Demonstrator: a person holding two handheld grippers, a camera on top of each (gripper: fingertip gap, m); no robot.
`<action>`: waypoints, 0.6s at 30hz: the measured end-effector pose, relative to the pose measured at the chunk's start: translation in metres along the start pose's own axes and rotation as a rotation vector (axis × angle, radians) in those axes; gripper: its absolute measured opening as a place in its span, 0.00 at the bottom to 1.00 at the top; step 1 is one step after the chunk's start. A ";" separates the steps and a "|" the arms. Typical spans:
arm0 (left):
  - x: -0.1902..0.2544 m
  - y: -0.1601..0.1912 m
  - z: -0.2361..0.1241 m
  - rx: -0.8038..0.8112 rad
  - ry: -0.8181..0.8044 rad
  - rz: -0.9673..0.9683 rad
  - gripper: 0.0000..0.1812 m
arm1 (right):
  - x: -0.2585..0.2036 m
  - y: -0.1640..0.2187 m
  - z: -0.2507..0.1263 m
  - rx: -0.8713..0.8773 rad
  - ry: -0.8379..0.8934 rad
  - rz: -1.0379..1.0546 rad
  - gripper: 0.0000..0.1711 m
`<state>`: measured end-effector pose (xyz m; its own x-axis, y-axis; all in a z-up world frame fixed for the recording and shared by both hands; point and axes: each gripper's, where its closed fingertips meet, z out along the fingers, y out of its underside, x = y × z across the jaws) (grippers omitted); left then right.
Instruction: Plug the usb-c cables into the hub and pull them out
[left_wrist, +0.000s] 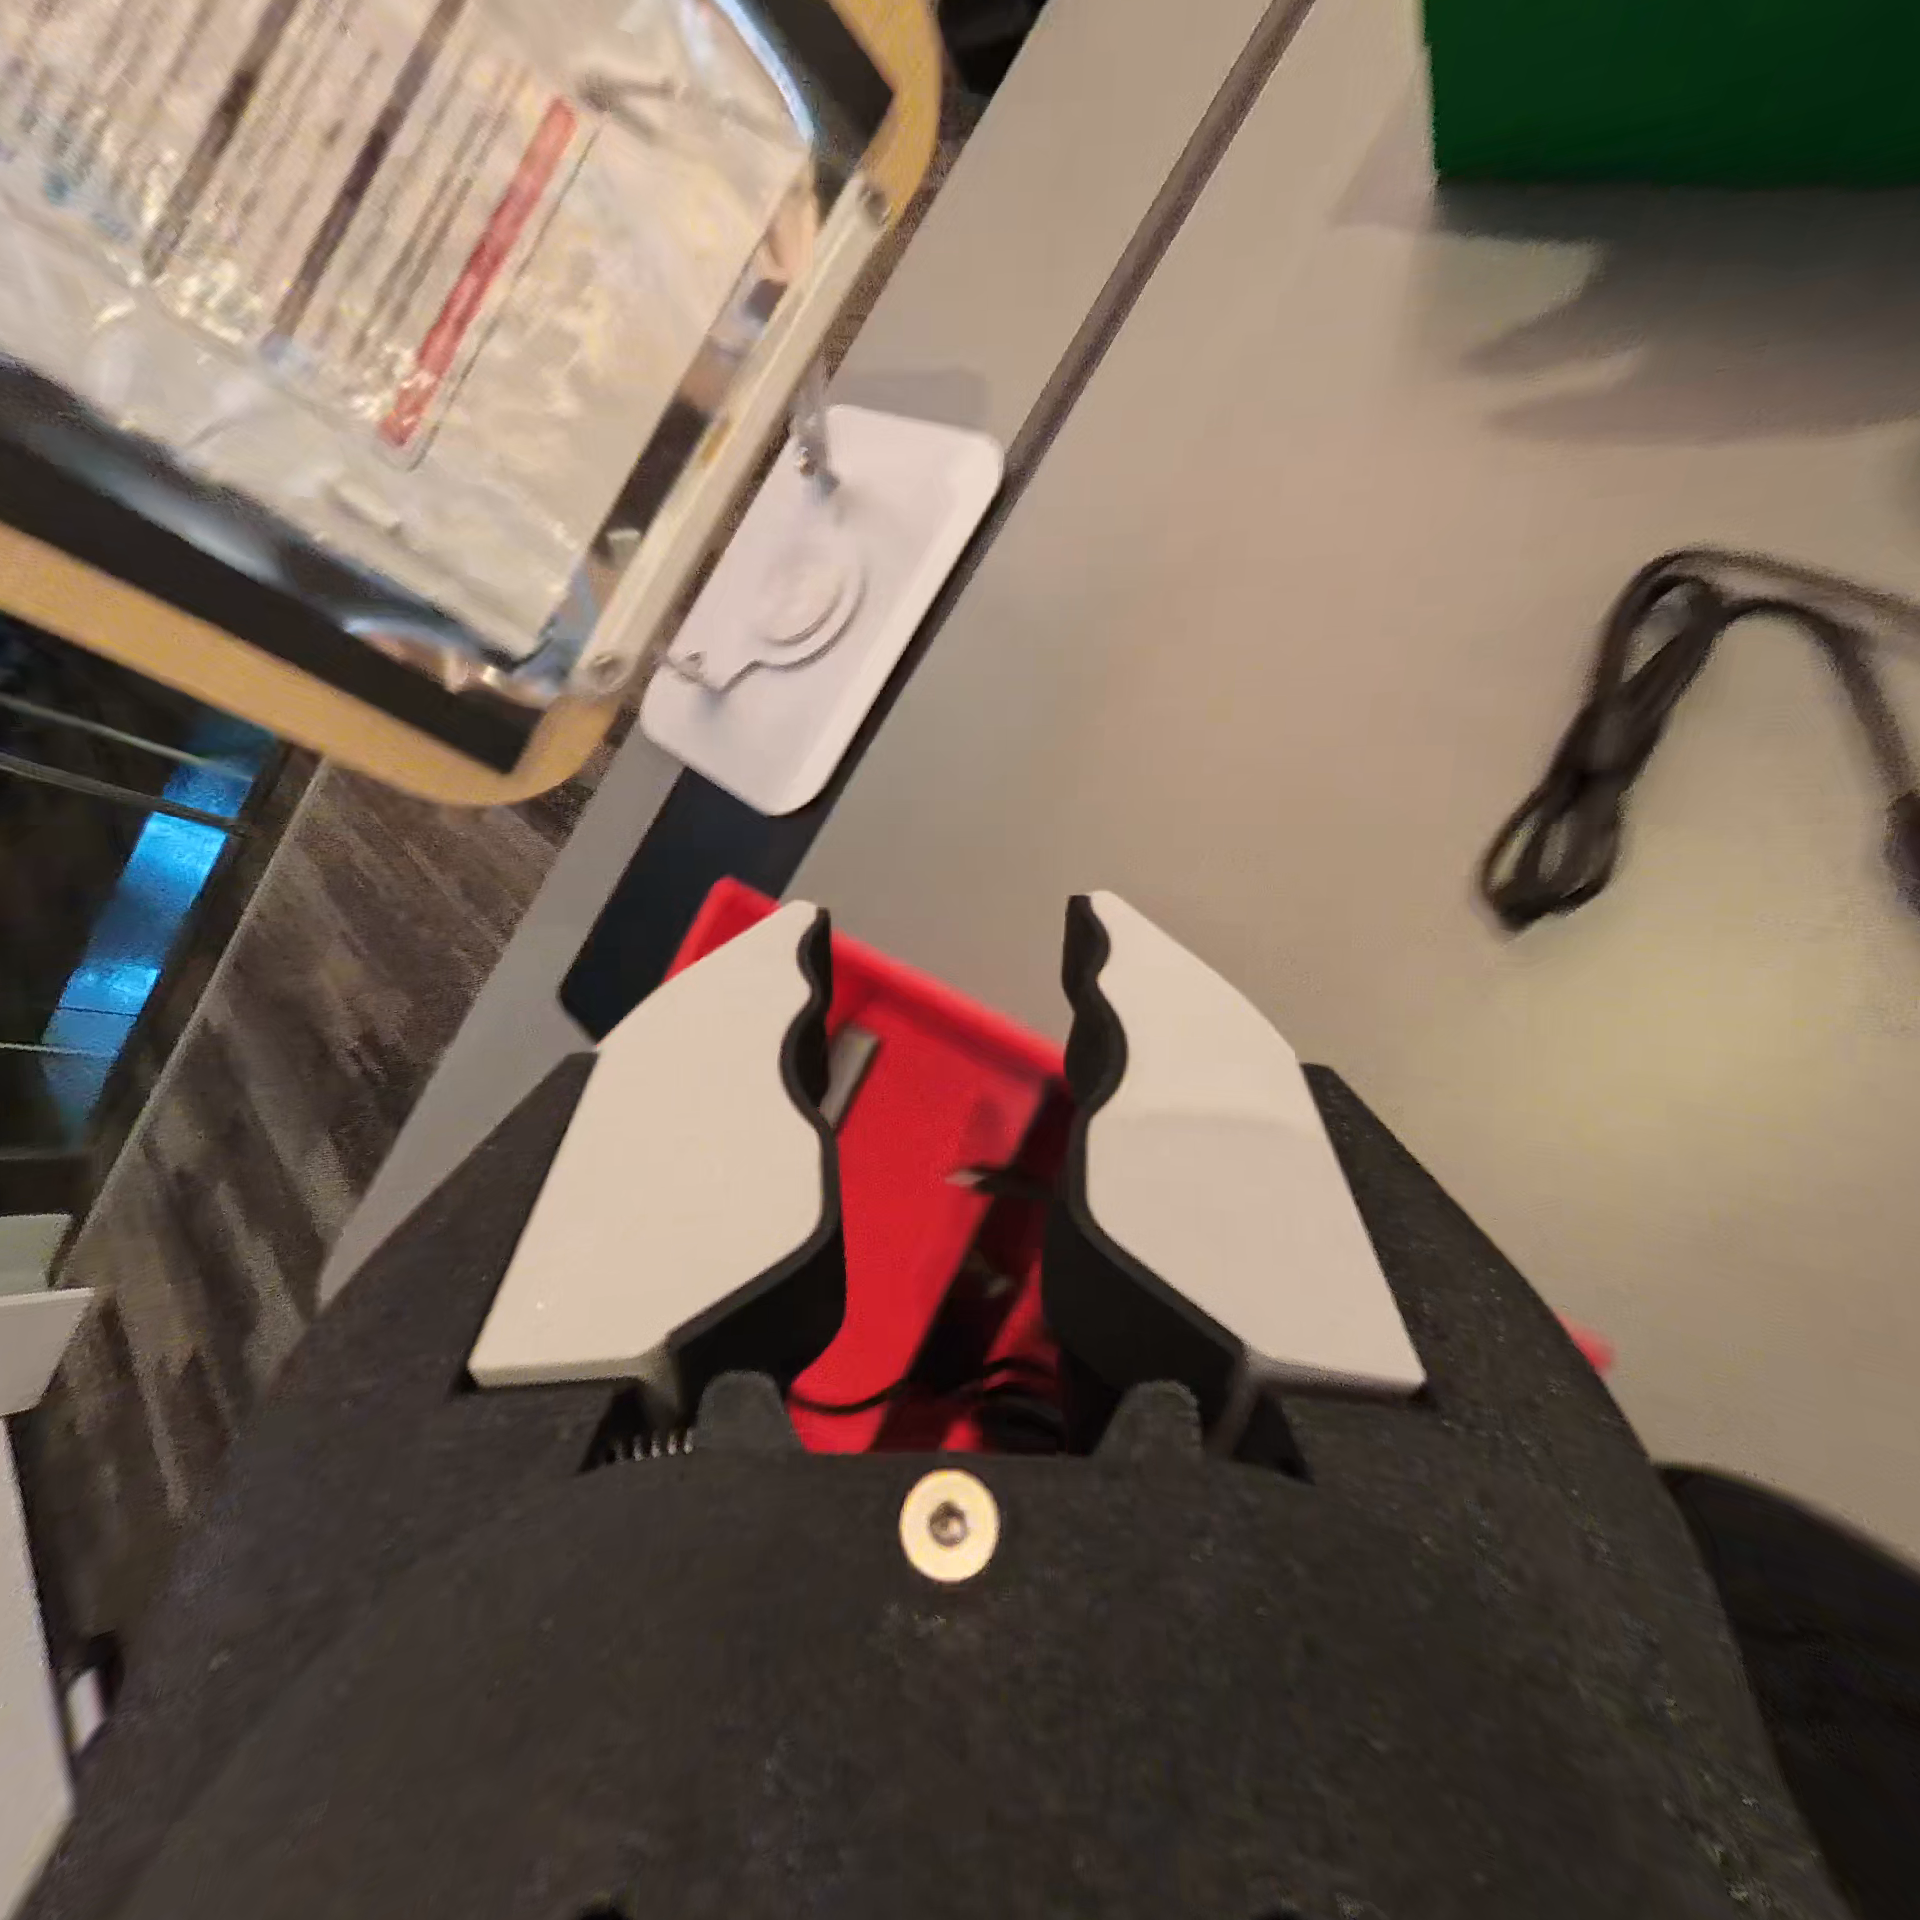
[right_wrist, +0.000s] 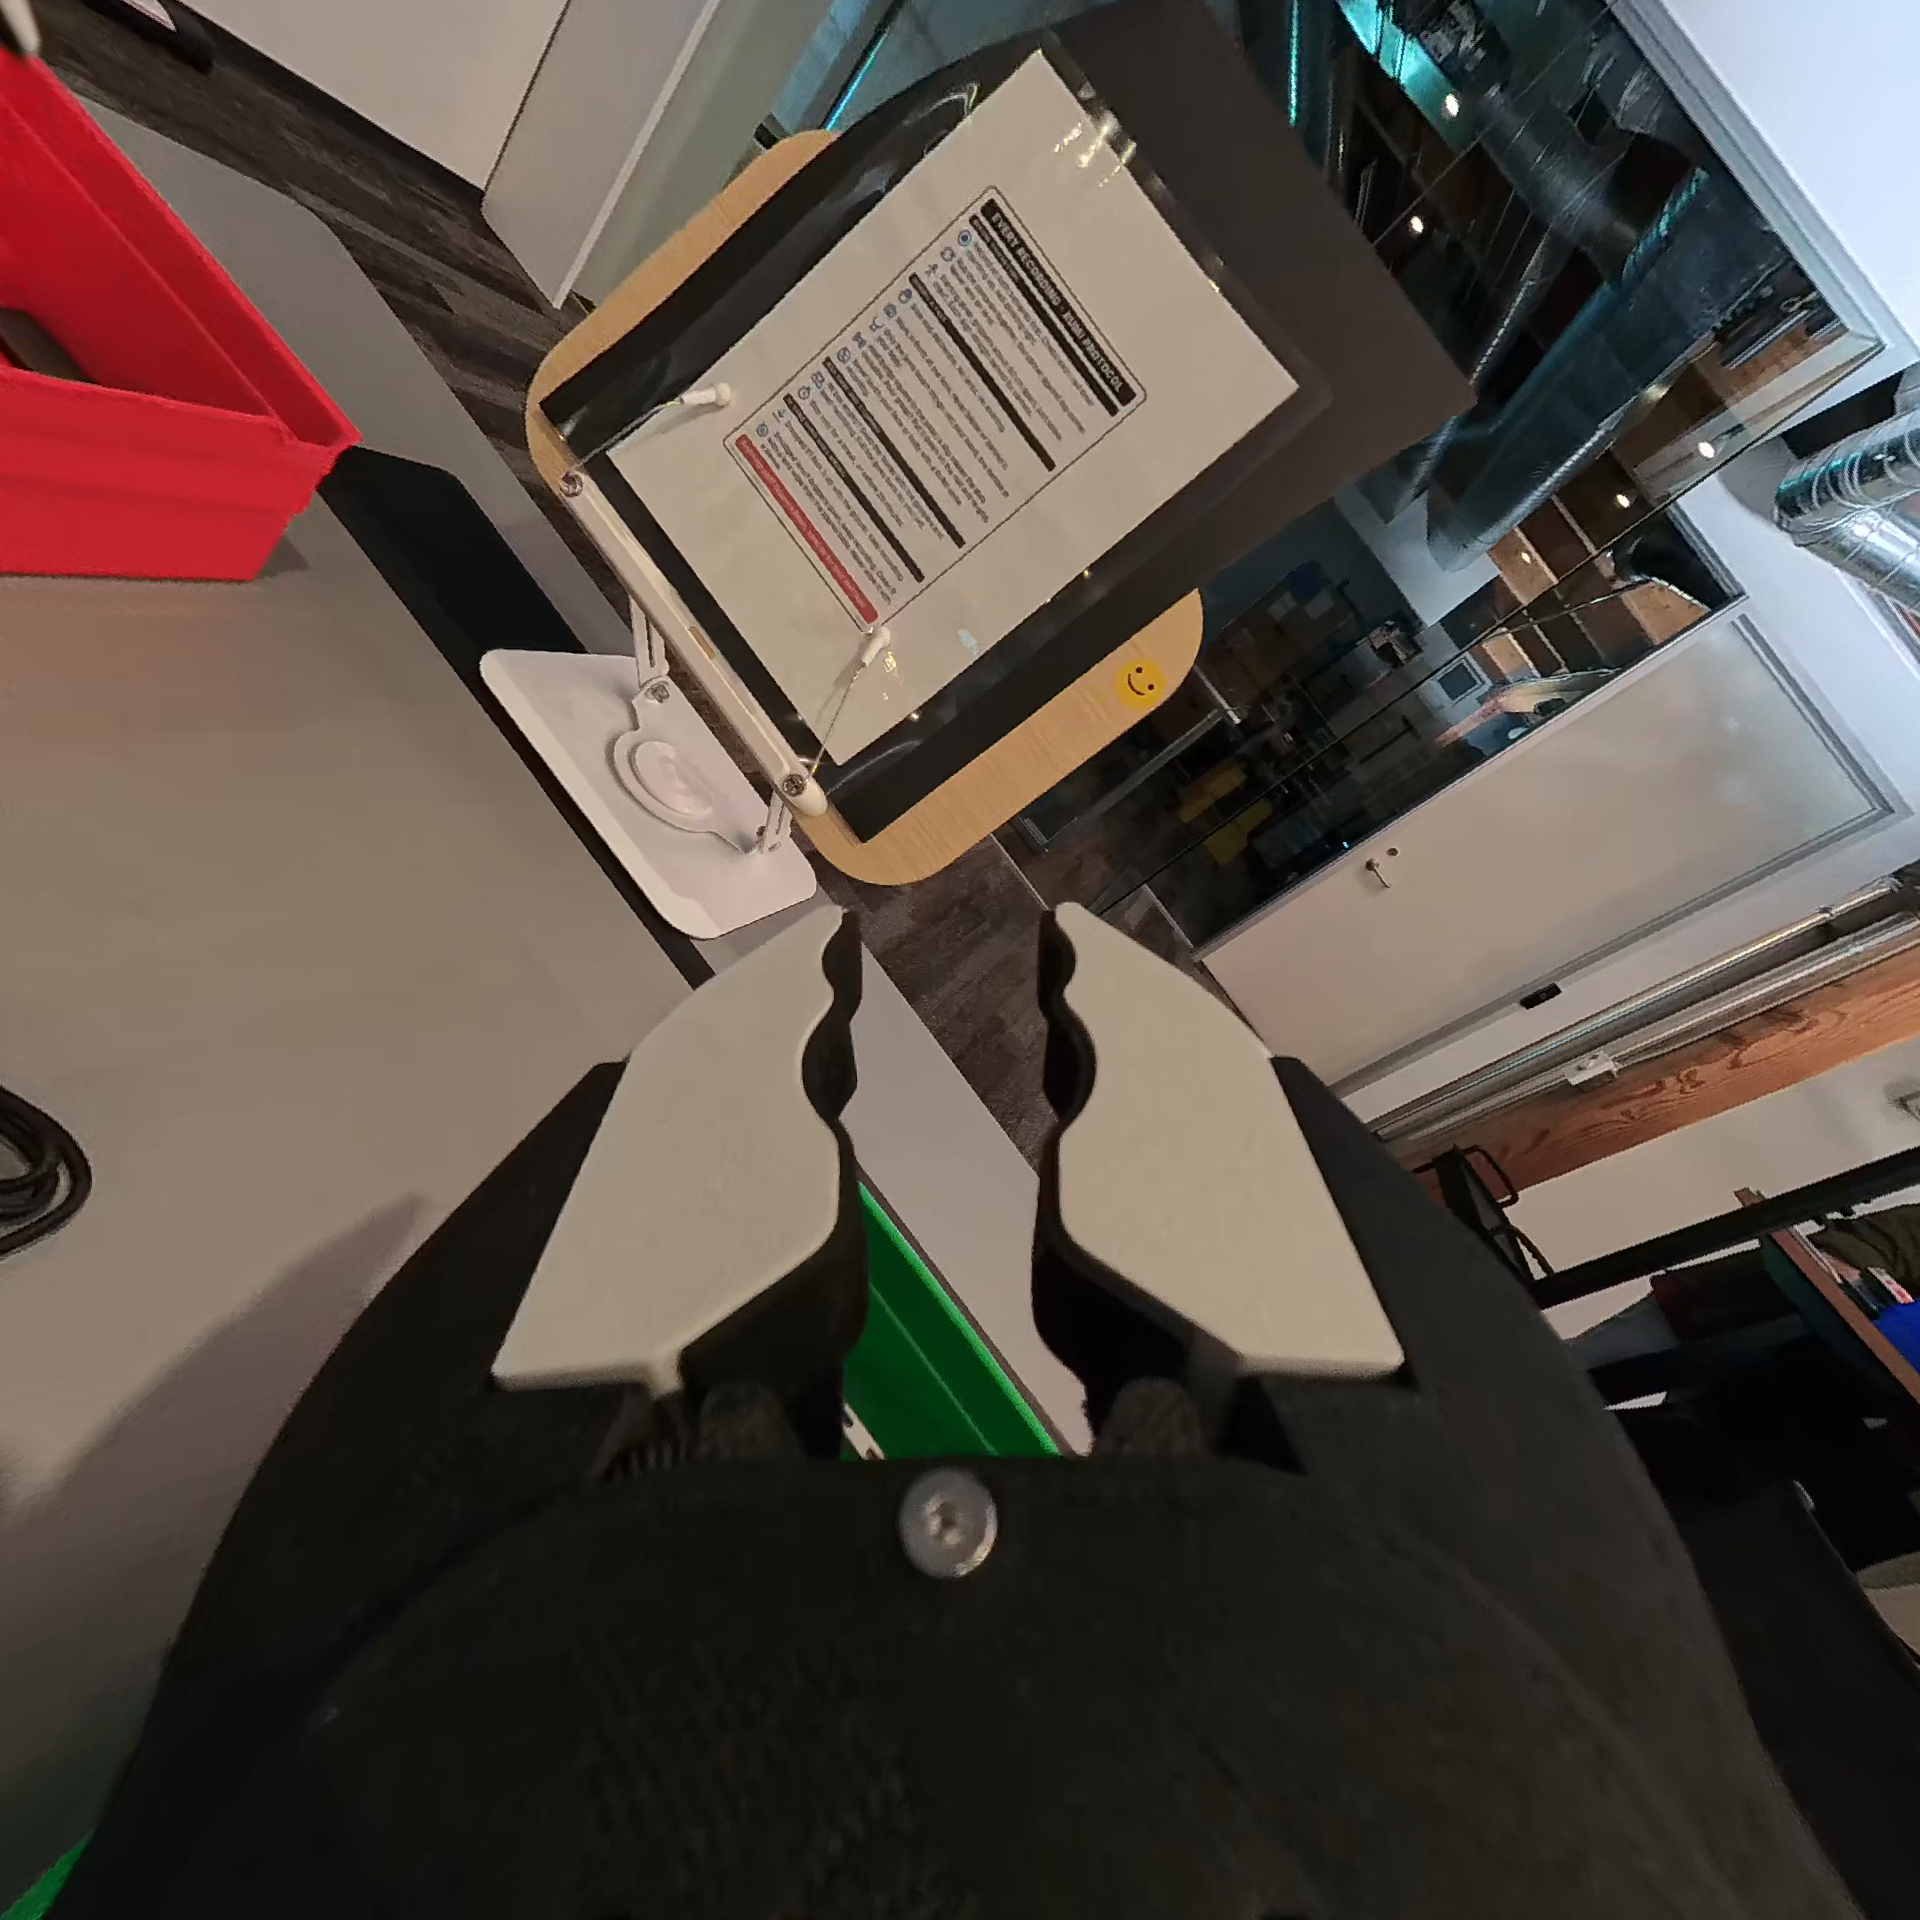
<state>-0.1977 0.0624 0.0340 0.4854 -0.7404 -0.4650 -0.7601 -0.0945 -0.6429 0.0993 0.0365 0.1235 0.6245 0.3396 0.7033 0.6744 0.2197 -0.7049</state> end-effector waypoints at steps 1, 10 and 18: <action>-0.021 0.013 0.000 -0.016 -0.007 0.014 0.20 | -0.001 -0.002 0.001 0.001 0.001 -0.006 0.19; -0.058 0.158 0.080 -0.454 0.148 0.314 0.19 | -0.015 -0.005 0.012 -0.057 -0.011 -0.103 0.20; -0.051 0.181 0.118 -0.448 0.214 0.374 0.17 | -0.021 -0.006 0.018 -0.108 -0.005 -0.171 0.19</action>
<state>-0.3089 0.1619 -0.1307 0.0891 -0.8898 -0.4476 -0.9919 -0.0386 -0.1207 0.0751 0.0445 0.1111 0.4957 0.3105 0.8111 0.8090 0.1748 -0.5613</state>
